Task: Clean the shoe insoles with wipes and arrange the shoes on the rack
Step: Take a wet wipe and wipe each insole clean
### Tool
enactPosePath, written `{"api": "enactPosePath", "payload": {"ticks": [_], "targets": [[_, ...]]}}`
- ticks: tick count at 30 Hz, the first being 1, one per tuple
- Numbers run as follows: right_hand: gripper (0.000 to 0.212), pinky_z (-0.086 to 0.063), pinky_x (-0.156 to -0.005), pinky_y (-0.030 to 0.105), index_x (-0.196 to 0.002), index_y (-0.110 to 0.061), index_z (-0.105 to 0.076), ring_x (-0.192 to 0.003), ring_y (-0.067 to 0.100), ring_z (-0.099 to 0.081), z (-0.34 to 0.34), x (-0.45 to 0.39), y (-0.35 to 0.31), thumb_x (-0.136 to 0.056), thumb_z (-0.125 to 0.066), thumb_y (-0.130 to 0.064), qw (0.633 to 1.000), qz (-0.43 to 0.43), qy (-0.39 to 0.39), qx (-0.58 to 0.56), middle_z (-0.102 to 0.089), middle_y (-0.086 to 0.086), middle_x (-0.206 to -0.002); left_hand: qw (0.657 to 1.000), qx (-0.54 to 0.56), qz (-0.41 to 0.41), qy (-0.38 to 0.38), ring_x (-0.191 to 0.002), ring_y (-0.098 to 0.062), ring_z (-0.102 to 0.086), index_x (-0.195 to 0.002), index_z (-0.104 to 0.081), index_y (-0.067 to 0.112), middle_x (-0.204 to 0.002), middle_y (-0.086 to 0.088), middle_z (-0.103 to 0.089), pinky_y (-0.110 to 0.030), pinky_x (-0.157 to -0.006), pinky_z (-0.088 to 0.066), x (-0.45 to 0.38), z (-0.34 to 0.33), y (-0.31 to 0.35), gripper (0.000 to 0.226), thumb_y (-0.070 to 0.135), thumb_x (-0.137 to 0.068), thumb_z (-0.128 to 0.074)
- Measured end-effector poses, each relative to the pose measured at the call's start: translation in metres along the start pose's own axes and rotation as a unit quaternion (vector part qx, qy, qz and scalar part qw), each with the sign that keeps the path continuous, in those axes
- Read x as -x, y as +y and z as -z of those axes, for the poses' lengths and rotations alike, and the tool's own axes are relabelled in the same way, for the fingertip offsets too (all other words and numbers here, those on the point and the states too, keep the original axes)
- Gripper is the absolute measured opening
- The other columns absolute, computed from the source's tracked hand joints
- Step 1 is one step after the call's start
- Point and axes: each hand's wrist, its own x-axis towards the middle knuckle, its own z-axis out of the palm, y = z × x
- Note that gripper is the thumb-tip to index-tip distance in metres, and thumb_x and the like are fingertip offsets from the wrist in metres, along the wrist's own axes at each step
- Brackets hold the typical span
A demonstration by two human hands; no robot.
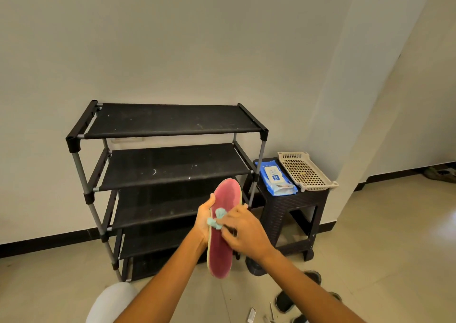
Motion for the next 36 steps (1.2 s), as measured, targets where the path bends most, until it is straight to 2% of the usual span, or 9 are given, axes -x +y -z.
{"api": "enactPosePath", "payload": {"ticks": [3, 8, 12, 16, 20, 24, 28, 33, 36], "targets": [[0.020, -0.036, -0.077, 0.017, -0.094, -0.021, -0.072, -0.083, 0.003, -0.049, 0.010, 0.003, 0.006, -0.082, -0.057, -0.025, 0.999, 0.048, -0.021, -0.001, -0.067, -0.007, -0.082, 1.000, -0.015, 0.011, -0.001, -0.079, -0.028, -0.068, -0.114, -0.058, 0.000, -0.092, -0.018, -0.069, -0.037, -0.071, -0.057, 0.001, 0.006, -0.002, 0.061, 0.053, -0.093, -0.038], [0.024, -0.042, -0.088, 0.029, -0.110, -0.018, -0.067, -0.103, 0.011, -0.050, 0.029, -0.036, 0.038, -0.094, -0.050, -0.022, 0.985, -0.146, 0.083, 0.049, -0.066, 0.000, -0.105, 1.000, 0.007, -0.003, -0.012, -0.103, -0.036, -0.063, -0.125, -0.054, 0.005, -0.114, -0.022, -0.065, -0.052, -0.093, -0.049, 0.005, -0.013, -0.011, 0.051, 0.044, -0.096, -0.038], [0.028, -0.038, -0.098, 0.029, -0.109, -0.023, -0.067, -0.106, 0.009, -0.052, 0.020, -0.027, 0.028, -0.095, -0.045, -0.033, 0.997, -0.055, -0.002, 0.055, -0.067, -0.005, -0.108, 1.000, -0.008, 0.002, -0.018, -0.071, -0.026, -0.068, -0.111, -0.059, 0.003, -0.084, -0.015, -0.070, -0.034, -0.065, -0.058, 0.004, -0.008, -0.001, 0.055, 0.050, -0.095, -0.035], [0.022, -0.039, -0.085, 0.019, -0.100, -0.023, -0.069, -0.093, 0.005, -0.053, 0.006, 0.006, 0.004, -0.092, -0.052, -0.034, 0.997, 0.052, -0.061, -0.006, -0.067, -0.010, -0.095, 1.000, -0.002, 0.004, 0.015, -0.112, -0.035, -0.056, -0.131, -0.049, 0.000, -0.130, -0.024, -0.055, -0.046, -0.096, -0.046, -0.003, 0.005, 0.006, 0.072, 0.058, -0.090, -0.038], [0.017, -0.044, -0.078, 0.025, -0.088, -0.022, -0.066, -0.081, 0.008, -0.052, 0.012, -0.005, 0.020, -0.093, -0.053, -0.032, 0.999, 0.015, 0.023, 0.047, -0.063, -0.007, -0.084, 1.000, -0.023, -0.013, 0.004, -0.078, -0.029, -0.068, -0.112, -0.059, 0.000, -0.091, -0.019, -0.070, -0.040, -0.074, -0.054, 0.000, 0.004, -0.001, 0.057, 0.049, -0.096, -0.035], [0.026, -0.045, -0.083, 0.030, -0.114, -0.018, -0.063, -0.098, 0.015, -0.052, 0.023, -0.038, 0.044, -0.097, -0.046, -0.027, 0.980, -0.165, 0.080, 0.079, -0.064, 0.001, -0.107, 0.999, -0.009, -0.029, 0.017, -0.102, -0.036, -0.062, -0.125, -0.055, 0.002, -0.115, -0.023, -0.064, -0.050, -0.096, -0.044, -0.001, -0.008, -0.006, 0.052, 0.043, -0.098, -0.036], [0.025, -0.045, -0.083, 0.029, -0.113, -0.024, -0.066, -0.092, 0.013, -0.055, 0.012, -0.025, 0.028, -0.095, -0.050, -0.028, 0.992, -0.087, 0.040, 0.076, -0.068, -0.002, -0.101, 0.999, -0.046, -0.029, 0.006, -0.073, -0.026, -0.067, -0.112, -0.060, 0.004, -0.086, -0.015, -0.070, -0.035, -0.069, -0.055, -0.003, -0.004, 0.004, 0.055, 0.048, -0.096, -0.033], [0.018, -0.045, -0.076, 0.024, -0.091, -0.022, -0.070, -0.081, 0.005, -0.055, 0.005, 0.005, 0.010, -0.089, -0.053, -0.029, 0.999, -0.023, -0.004, -0.023, -0.066, -0.008, -0.083, 0.997, -0.065, -0.019, 0.025, -0.093, -0.032, -0.065, -0.120, -0.058, 0.003, -0.104, -0.019, -0.068, -0.044, -0.086, -0.051, -0.009, 0.011, 0.003, 0.063, 0.055, -0.093, -0.035], [0.014, -0.044, -0.076, 0.019, -0.099, -0.022, -0.068, -0.084, 0.003, -0.055, 0.009, -0.010, 0.016, -0.092, -0.055, -0.027, 0.989, -0.104, 0.097, -0.050, -0.065, -0.009, -0.090, 0.999, -0.052, -0.017, 0.006, -0.076, -0.028, -0.069, -0.112, -0.060, 0.001, -0.090, -0.018, -0.071, -0.039, -0.074, -0.055, -0.003, 0.004, -0.001, 0.056, 0.048, -0.097, -0.033]]}}
